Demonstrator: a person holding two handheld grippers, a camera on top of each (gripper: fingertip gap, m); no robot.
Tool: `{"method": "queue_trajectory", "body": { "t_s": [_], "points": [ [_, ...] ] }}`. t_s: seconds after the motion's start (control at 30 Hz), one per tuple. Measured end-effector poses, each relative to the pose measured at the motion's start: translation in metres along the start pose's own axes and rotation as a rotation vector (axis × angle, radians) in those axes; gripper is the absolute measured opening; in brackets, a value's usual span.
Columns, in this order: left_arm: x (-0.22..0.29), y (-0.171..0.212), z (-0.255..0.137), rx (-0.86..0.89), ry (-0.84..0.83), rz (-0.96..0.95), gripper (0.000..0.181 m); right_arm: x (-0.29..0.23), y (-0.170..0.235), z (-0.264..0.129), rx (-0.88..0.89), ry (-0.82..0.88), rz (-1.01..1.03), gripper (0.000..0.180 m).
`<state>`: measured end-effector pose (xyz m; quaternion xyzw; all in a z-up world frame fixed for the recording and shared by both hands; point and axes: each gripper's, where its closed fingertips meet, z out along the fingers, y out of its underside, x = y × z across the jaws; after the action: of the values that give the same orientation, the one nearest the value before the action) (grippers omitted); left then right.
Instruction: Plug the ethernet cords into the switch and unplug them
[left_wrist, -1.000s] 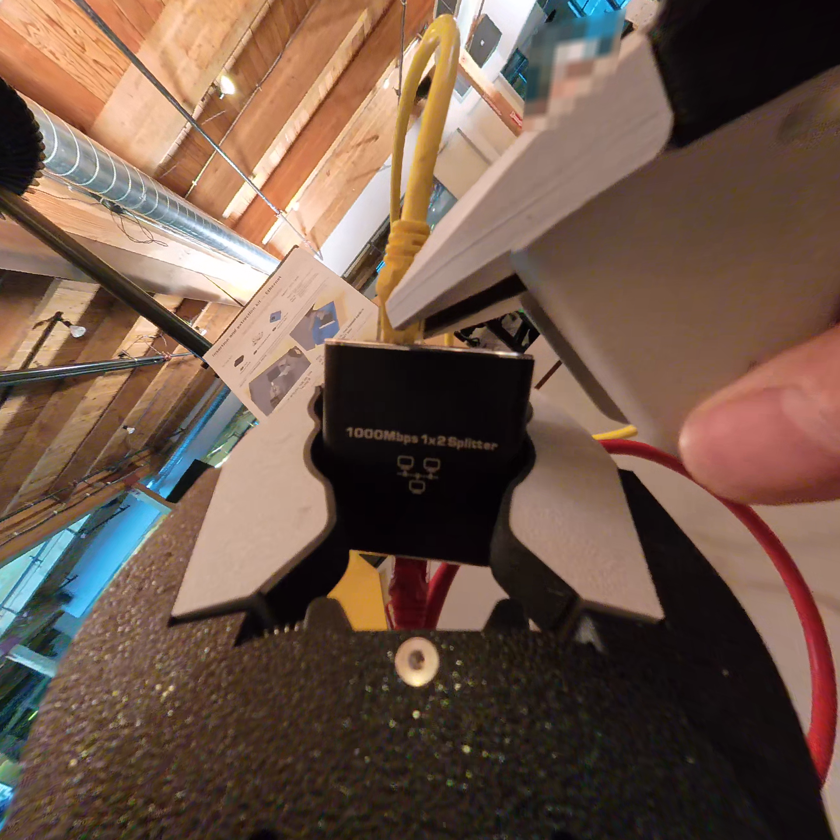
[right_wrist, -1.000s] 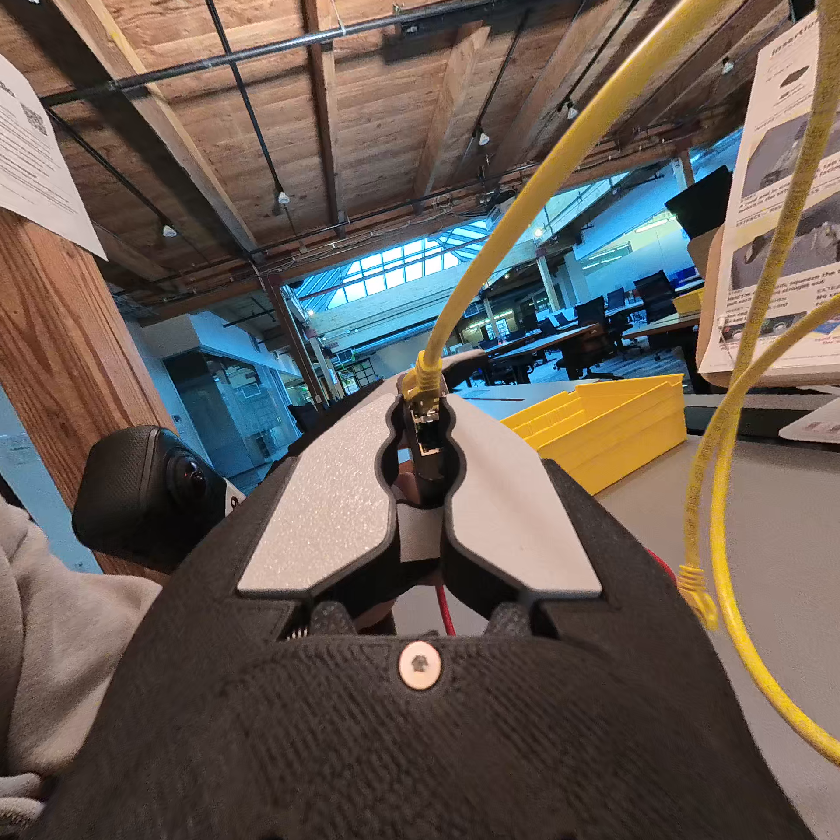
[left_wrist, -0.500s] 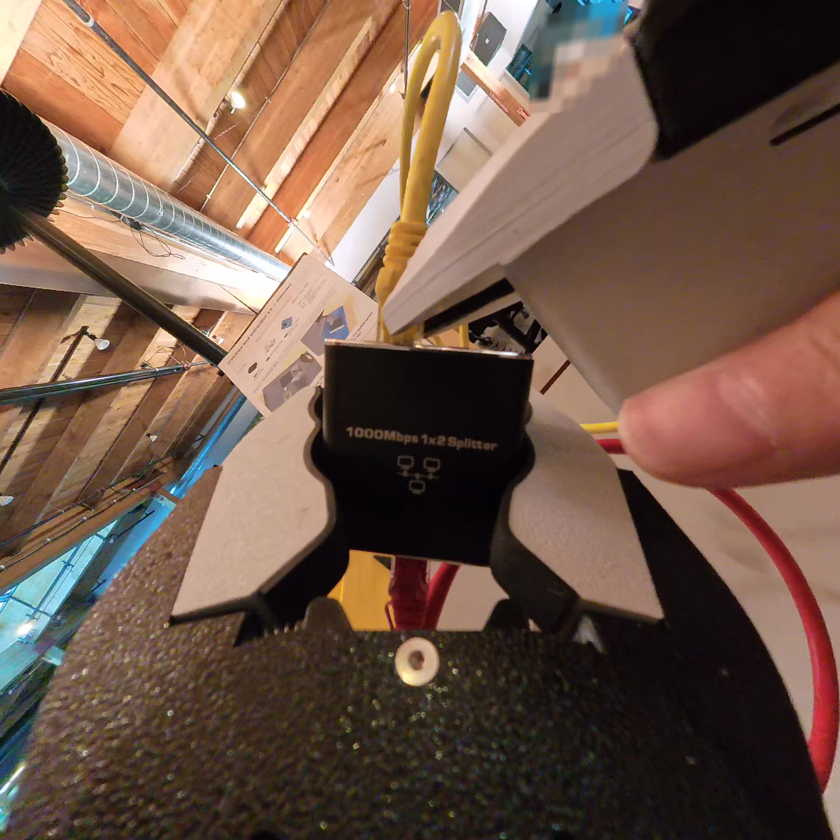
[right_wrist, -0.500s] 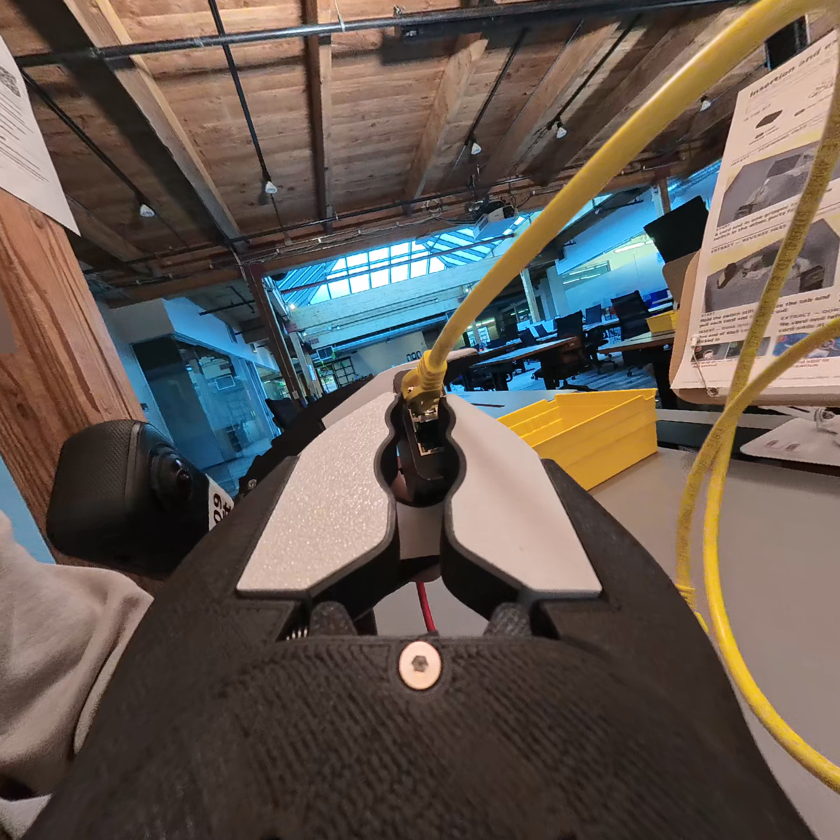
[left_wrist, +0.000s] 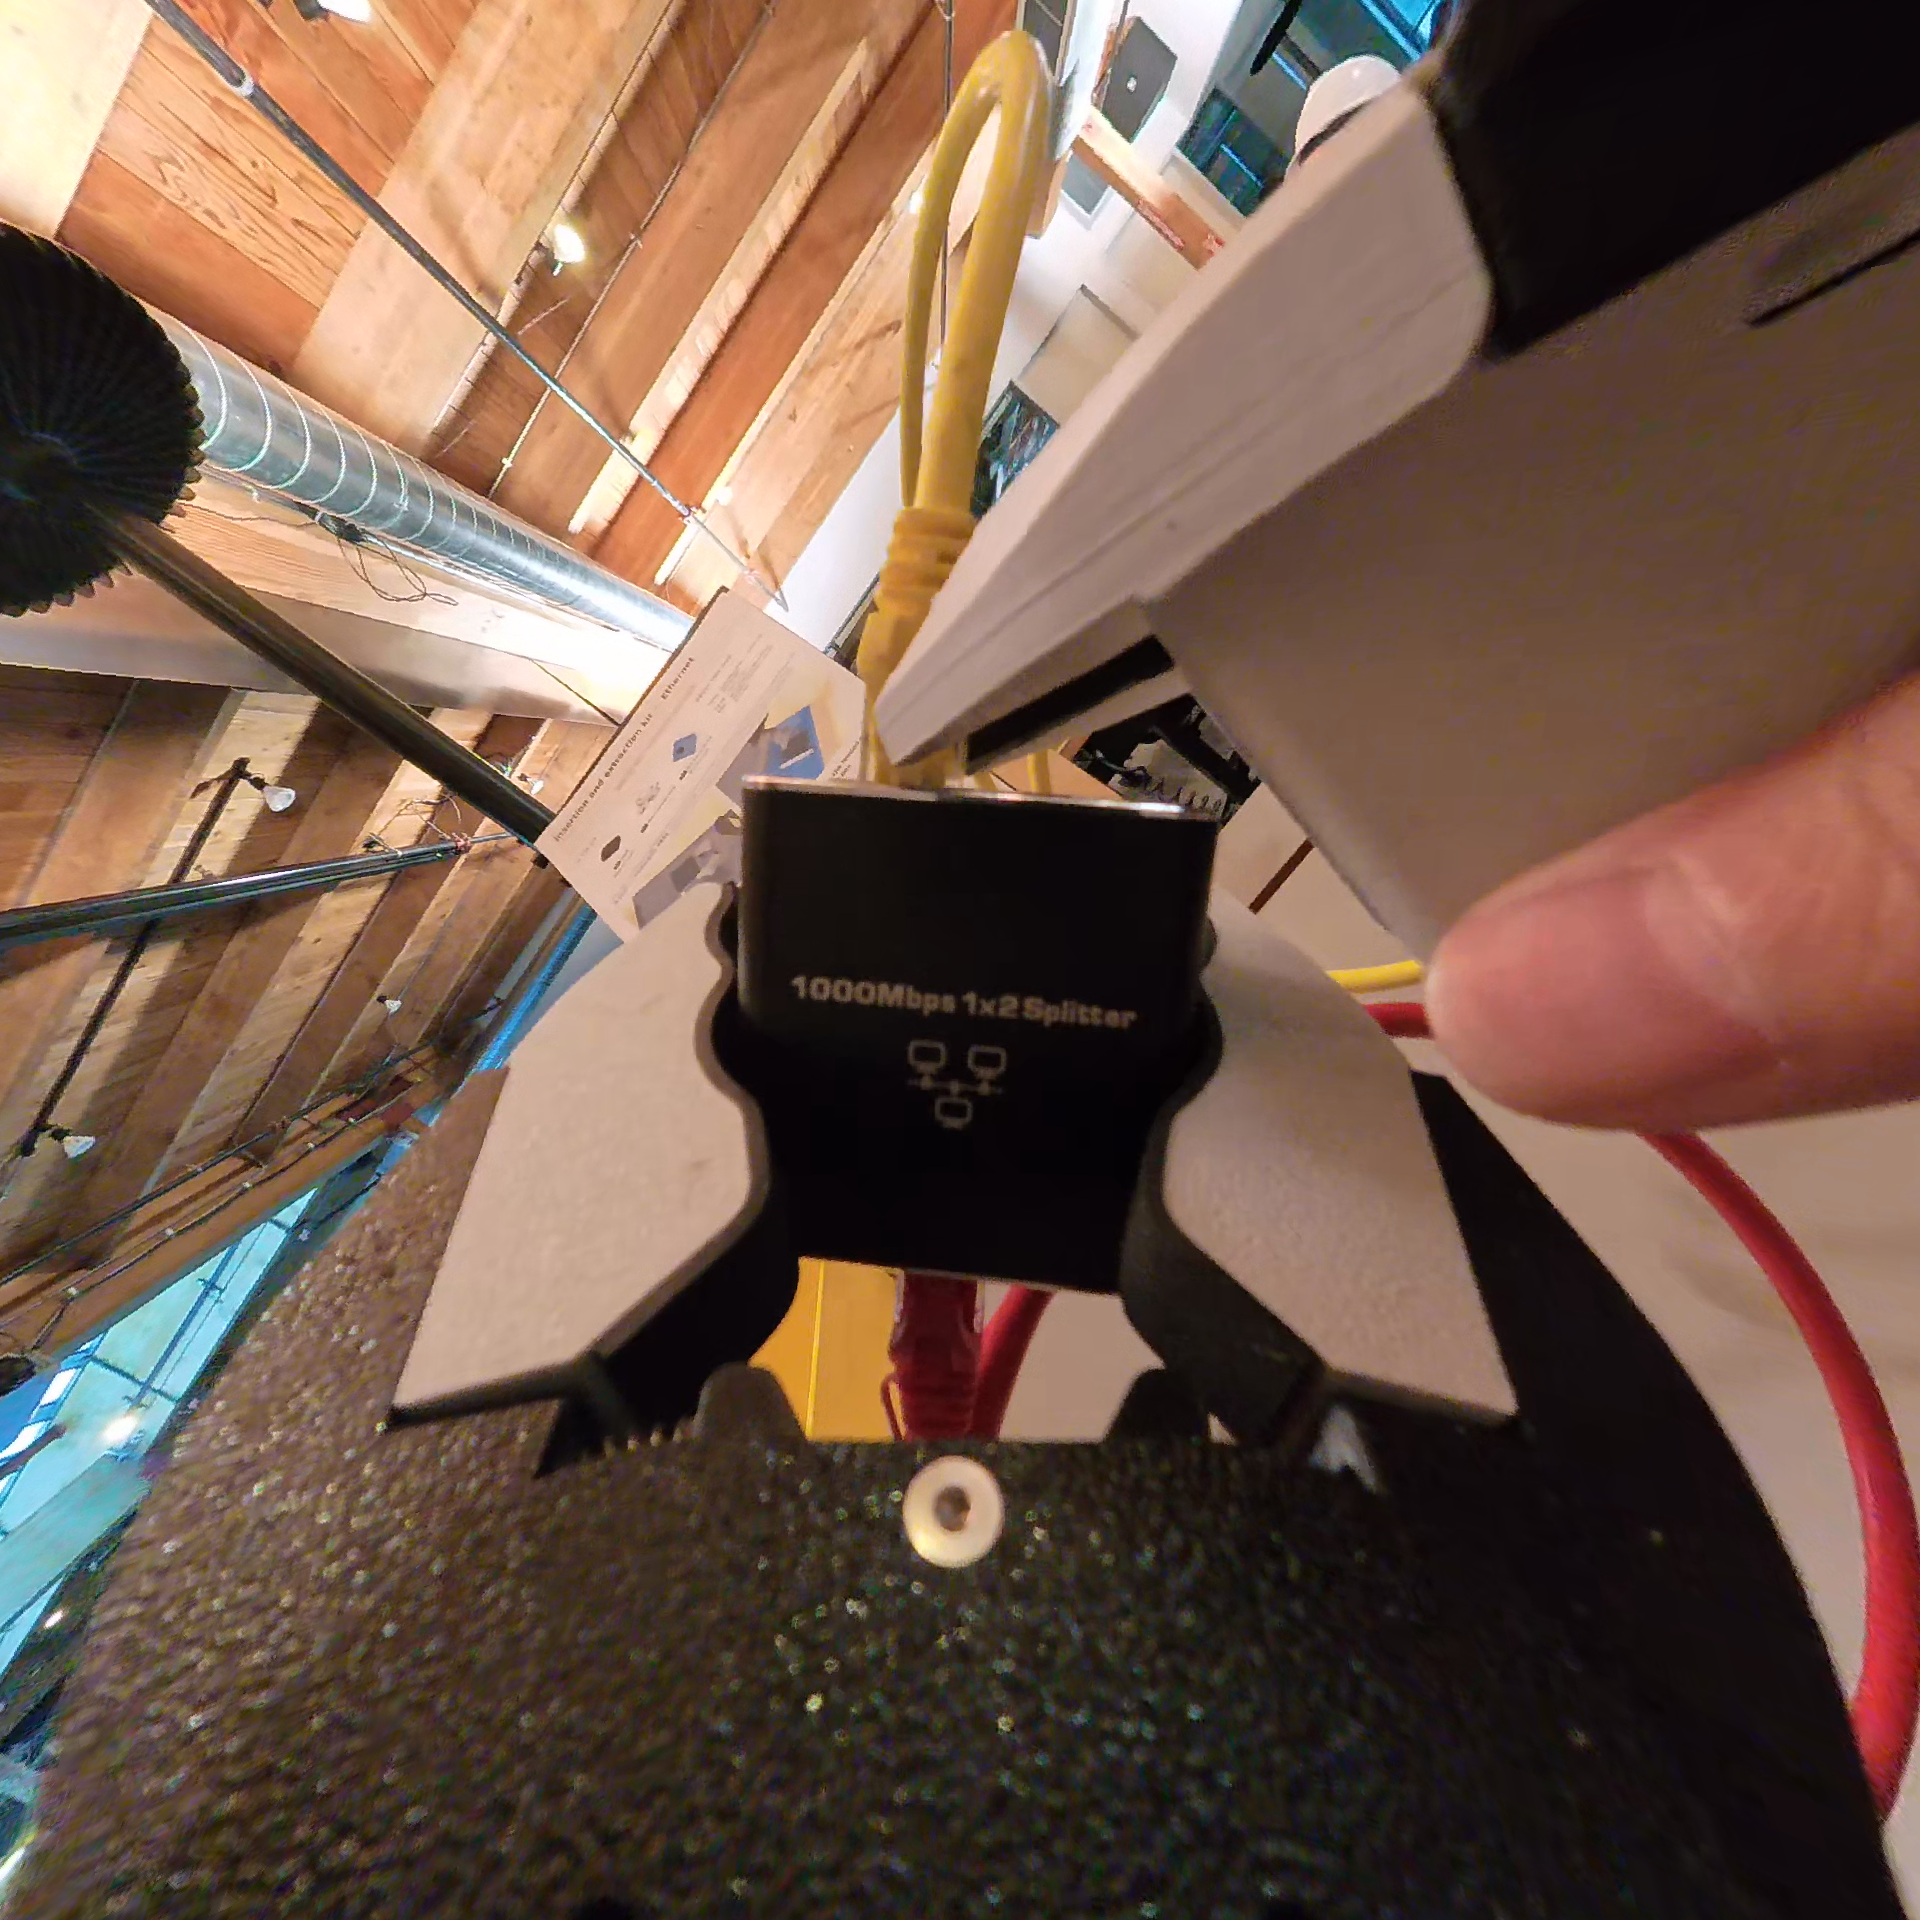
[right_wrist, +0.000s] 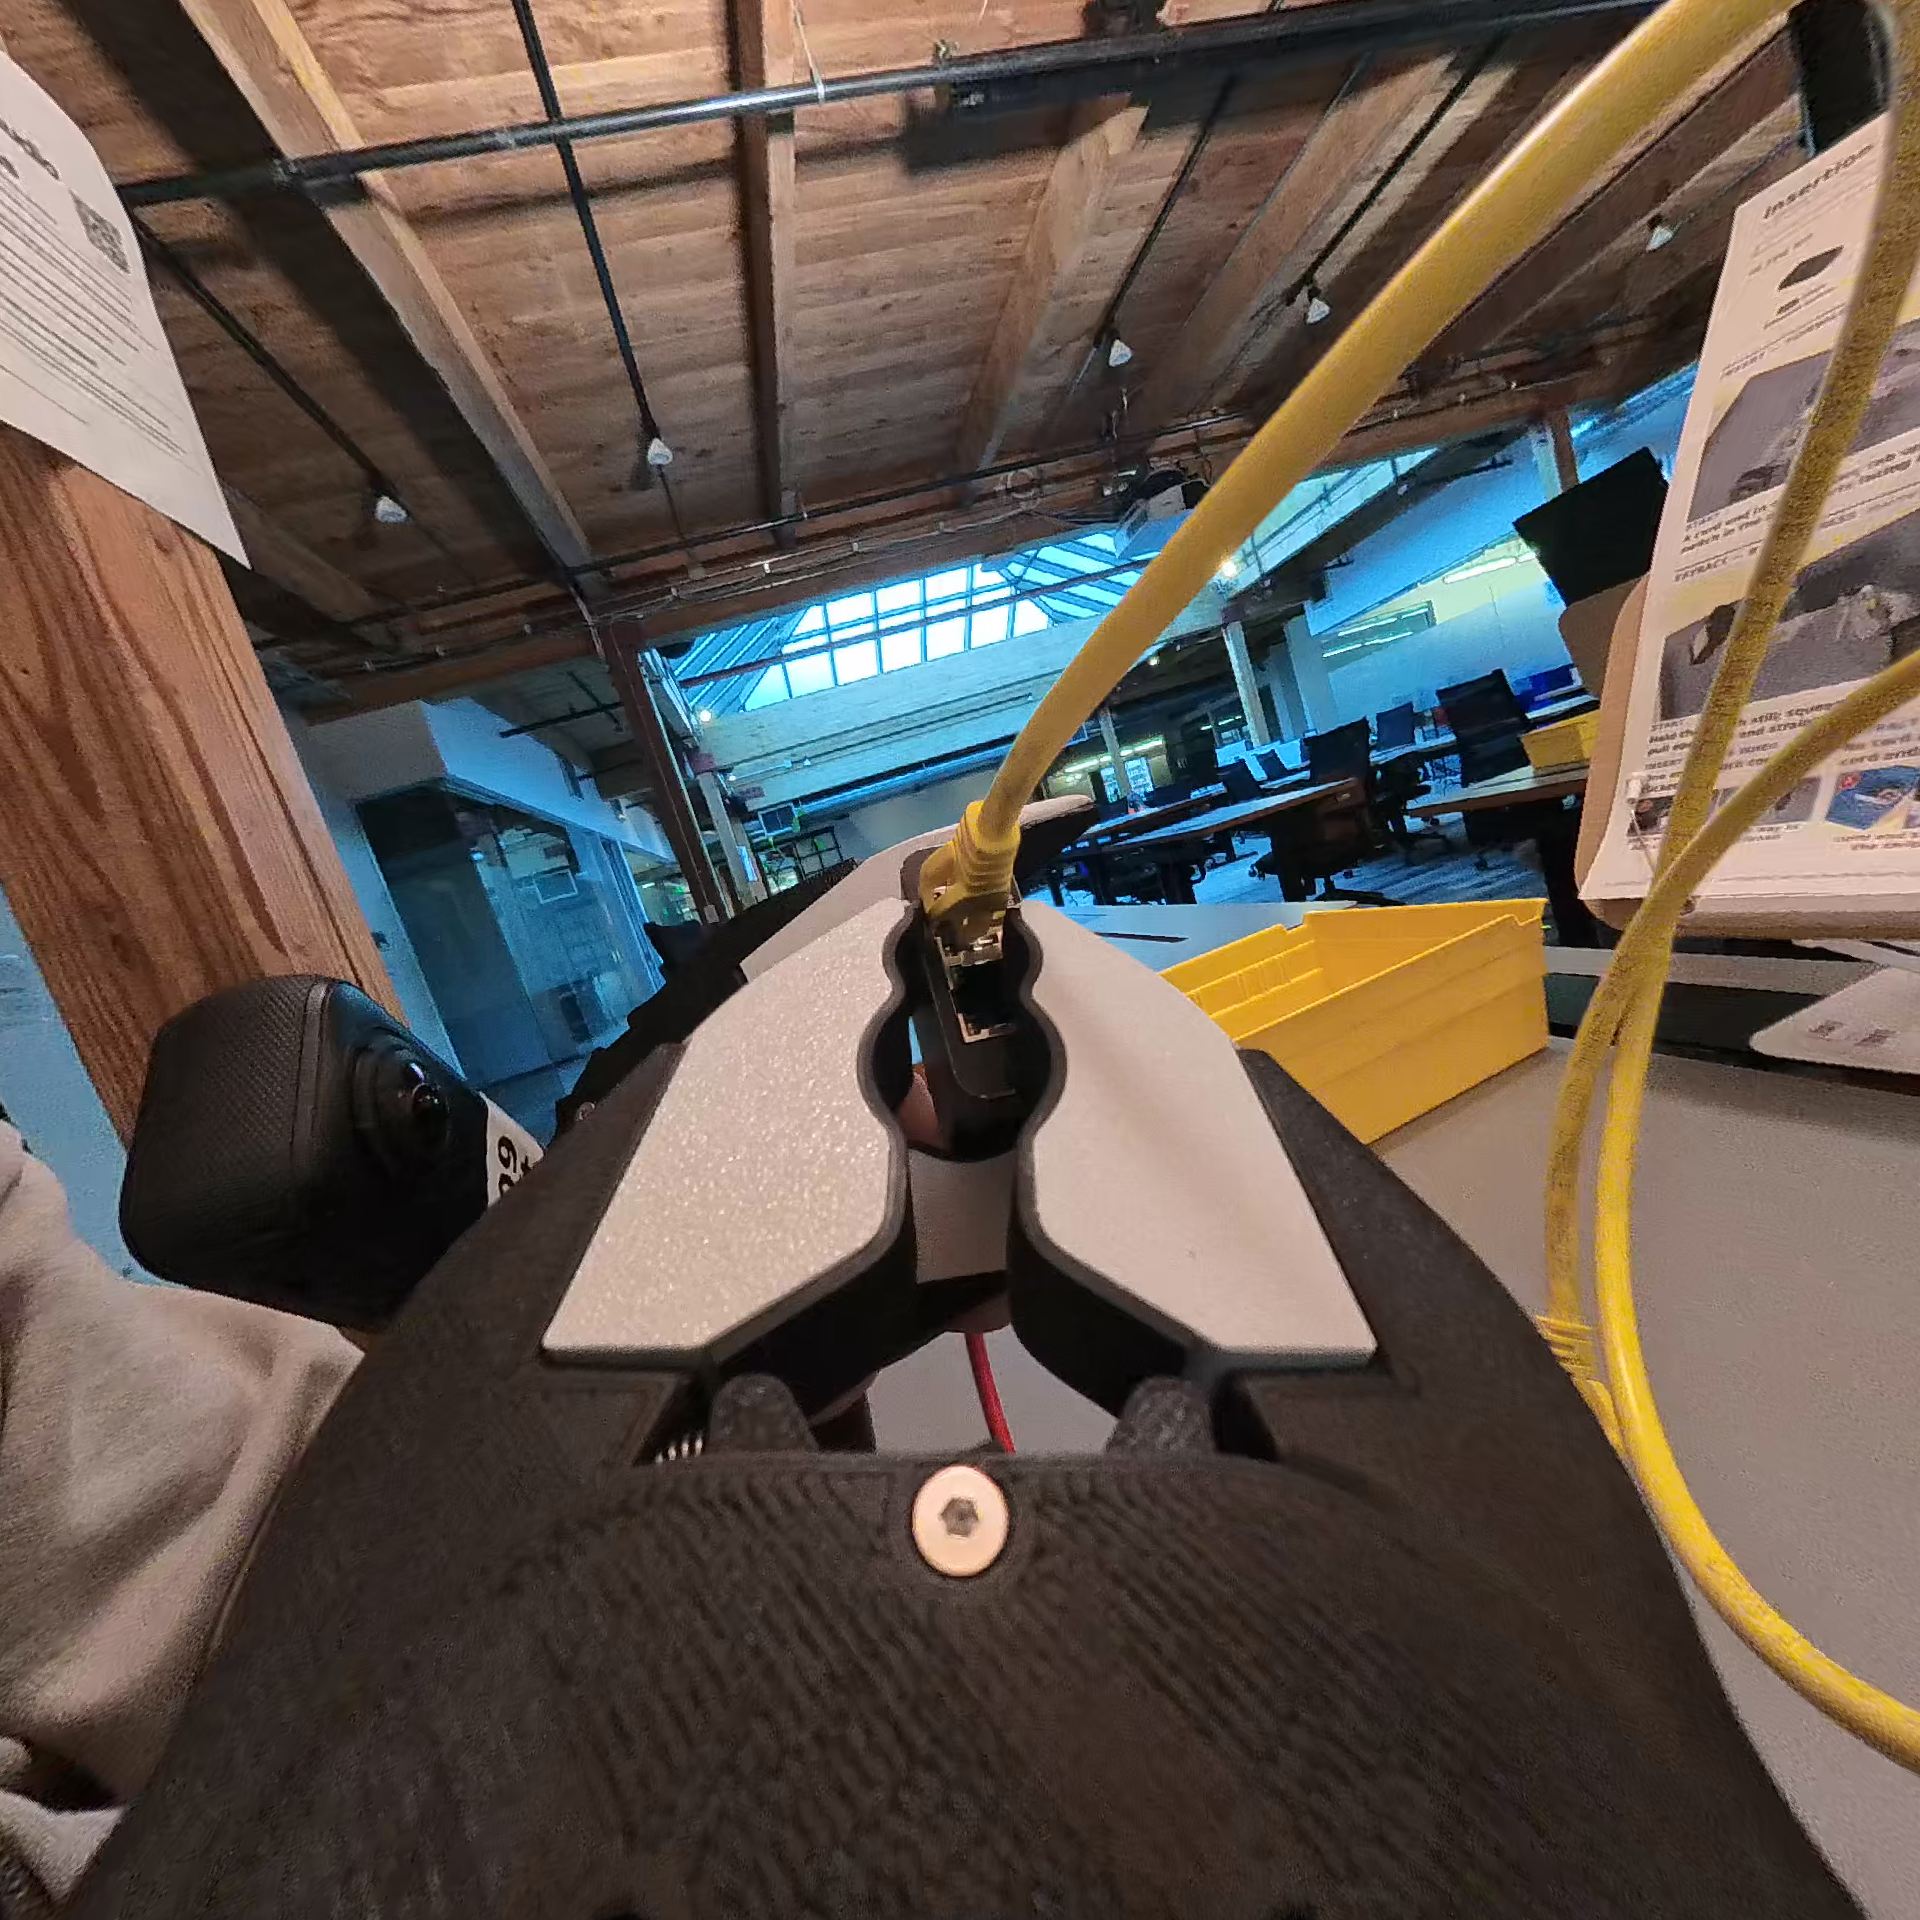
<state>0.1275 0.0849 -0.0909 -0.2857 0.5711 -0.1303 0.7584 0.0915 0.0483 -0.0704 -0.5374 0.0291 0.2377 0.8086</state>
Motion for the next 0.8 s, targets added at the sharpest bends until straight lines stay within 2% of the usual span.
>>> {"method": "queue_trajectory", "body": {
  "t_s": [0.8],
  "points": [
    [-0.0005,-0.0028,0.0000,0.017,0.001,-0.029,0.077,-0.0029,-0.0038,-0.0002,0.045,-0.017,0.008,0.014]
  ]
}}
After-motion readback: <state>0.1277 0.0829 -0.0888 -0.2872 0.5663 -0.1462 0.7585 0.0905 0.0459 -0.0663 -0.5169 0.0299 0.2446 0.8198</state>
